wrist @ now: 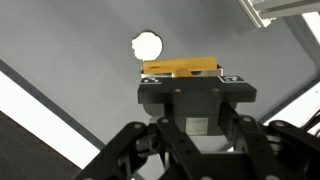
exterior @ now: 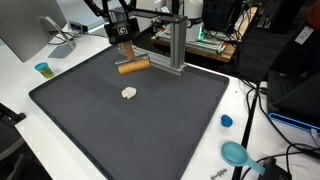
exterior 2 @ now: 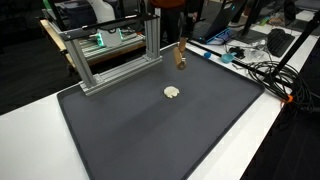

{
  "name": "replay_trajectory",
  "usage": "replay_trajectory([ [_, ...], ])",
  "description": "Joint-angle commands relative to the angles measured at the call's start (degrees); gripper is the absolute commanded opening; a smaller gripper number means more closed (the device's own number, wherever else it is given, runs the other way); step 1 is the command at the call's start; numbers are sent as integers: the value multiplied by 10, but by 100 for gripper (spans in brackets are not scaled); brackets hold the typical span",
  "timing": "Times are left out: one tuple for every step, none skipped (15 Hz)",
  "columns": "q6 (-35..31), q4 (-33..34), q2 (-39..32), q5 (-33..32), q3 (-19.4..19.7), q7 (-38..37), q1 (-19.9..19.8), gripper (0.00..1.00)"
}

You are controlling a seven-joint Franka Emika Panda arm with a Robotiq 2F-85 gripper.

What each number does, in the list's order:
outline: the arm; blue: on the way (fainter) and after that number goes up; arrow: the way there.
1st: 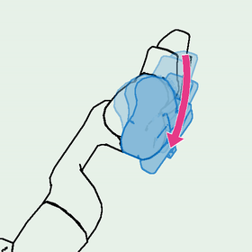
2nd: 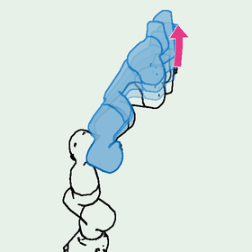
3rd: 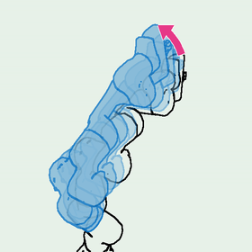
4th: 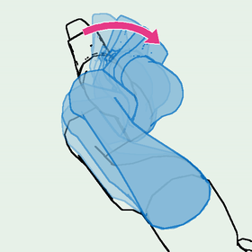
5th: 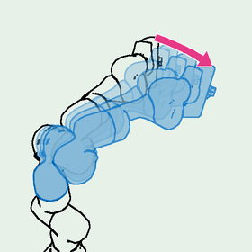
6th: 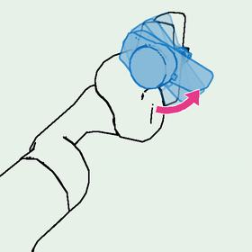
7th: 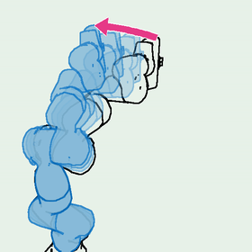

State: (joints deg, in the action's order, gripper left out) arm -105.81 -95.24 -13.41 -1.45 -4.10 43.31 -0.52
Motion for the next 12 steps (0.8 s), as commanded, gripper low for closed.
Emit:
replay_trajectory([
  [-11,-10,6,10,0,138,-22,21],
  [-8,-12,5,10,1,176,-26,21],
  [-8,-15,2,4,3,212,-30,21],
  [-6,-15,-2,5,5,251,-35,21],
  [-6,-15,-8,10,6,288,-40,21],
  [-2,-12,-17,18,5,324,-45,21],
  [20,-1,-28,38,2,352,-51,21],
  [2,-9,-20,12,10,294,-37,46],
  [5,-9,-26,20,10,317,-41,46],
  [5,-9,-31,23,10,328,-42,46],
  [5,-9,-34,23,10,333,-43,46],
  [5,-8,-35,24,9,336,-43,46],
])
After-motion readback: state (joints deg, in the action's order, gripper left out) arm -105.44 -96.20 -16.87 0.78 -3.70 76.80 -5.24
